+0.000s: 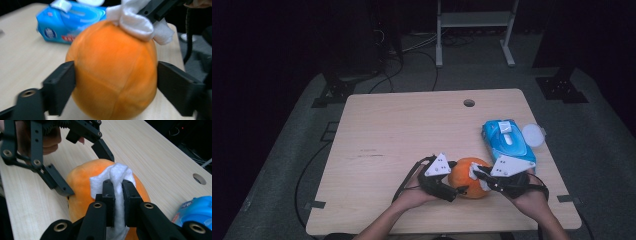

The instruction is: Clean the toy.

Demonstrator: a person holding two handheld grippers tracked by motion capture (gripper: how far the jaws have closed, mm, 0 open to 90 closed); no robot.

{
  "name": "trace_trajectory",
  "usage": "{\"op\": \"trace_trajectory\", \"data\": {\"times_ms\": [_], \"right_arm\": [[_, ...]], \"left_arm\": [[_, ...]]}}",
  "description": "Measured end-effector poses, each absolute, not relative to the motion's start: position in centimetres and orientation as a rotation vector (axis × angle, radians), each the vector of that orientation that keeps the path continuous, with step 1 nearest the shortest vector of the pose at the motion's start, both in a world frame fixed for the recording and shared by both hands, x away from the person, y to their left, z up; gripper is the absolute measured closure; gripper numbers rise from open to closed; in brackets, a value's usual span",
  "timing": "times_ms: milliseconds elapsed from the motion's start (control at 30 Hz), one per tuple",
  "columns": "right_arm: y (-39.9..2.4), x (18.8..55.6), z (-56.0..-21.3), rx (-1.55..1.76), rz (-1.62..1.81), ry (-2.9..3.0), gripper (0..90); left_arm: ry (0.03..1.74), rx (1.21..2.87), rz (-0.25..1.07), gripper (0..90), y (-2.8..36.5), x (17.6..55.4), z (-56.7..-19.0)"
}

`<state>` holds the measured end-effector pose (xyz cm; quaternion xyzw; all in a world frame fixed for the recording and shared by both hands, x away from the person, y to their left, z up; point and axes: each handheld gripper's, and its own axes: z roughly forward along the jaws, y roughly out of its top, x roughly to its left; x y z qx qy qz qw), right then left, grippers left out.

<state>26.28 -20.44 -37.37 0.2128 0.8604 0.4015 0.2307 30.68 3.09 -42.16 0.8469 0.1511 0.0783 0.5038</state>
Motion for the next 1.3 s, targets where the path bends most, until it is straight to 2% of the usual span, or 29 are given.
{"op": "trace_trajectory", "data": {"times_ms": [33,100,200,267,433,533,833,1100,1300], "right_arm": [[-20.4,26.3,-37.4,0.585,1.104,2.366,81.2],[-20.7,26.4,-37.3,0.6,1.119,2.366,81.2],[-20.7,26.4,-37.2,0.613,1.127,2.364,81.1],[-20.5,26.3,-37.1,0.603,1.126,2.365,81.2],[-17.3,25.1,-36.7,0.465,1.128,2.402,81.2],[-16.5,24.9,-36.9,0.419,1.085,2.405,81.2],[-20.9,26.2,-36.6,0.6,1.101,2.357,81.3],[-17.8,25.6,-37.5,0.503,1.15,2.416,81.3],[-19.6,26.3,-37.3,0.558,1.143,2.394,81.3]], "left_arm": [[0.365,2.045,0.189,12.0,3.1,30.7,-42.2],[0.382,2.027,0.134,15.8,3.4,31.2,-42.4],[0.355,2.029,0.162,30.0,3.3,30.9,-42.3],[0.342,2.028,0.193,36.4,3.4,30.6,-42.1],[0.263,2.068,0.268,35.8,2.3,29.3,-41.5],[0.272,2.067,0.264,35.1,2.5,29.4,-41.7],[0.31,2.045,0.225,33.0,2.8,30.0,-42.2],[0.298,2.081,0.259,31.9,2.9,29.8,-42.3],[0.335,2.084,0.226,33.1,3.5,30.5,-42.7]]}}
